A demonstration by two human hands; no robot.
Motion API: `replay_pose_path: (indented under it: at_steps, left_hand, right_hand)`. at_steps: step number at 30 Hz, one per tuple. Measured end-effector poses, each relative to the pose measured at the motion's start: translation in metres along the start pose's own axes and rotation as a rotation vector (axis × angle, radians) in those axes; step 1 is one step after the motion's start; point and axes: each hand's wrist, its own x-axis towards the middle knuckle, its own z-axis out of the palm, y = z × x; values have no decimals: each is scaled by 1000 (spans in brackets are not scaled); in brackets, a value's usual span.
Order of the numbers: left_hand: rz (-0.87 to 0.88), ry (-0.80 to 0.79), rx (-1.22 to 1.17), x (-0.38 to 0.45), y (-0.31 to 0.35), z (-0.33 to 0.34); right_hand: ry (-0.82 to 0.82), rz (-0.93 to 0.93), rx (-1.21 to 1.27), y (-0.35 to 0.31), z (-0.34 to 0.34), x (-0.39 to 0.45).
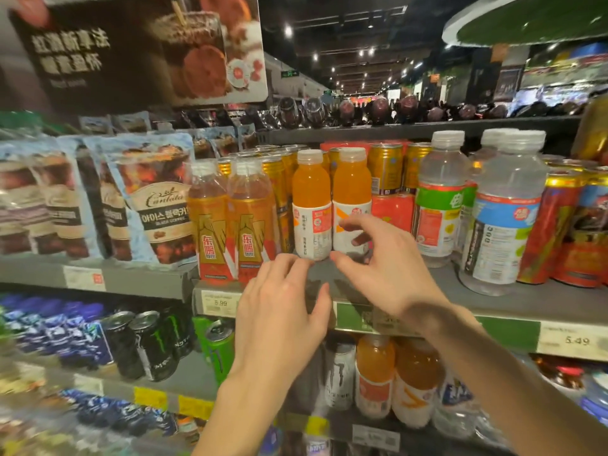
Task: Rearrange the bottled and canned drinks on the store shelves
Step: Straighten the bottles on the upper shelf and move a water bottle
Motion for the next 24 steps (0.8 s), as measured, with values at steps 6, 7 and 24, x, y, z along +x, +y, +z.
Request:
replay_pose_path:
  at_steps: [6,7,24]
  left_hand:
    - [-41,-7,19,13,-7,3]
    - [-45,-7,16,15,-8,4]
    - [-52,23,-110,21,-9,18]
  right_hand:
    - [9,-90,-38,-2,19,55]
    - [8,-91,-49,-3,23,64]
    - [239,-105,27,-6,30,79]
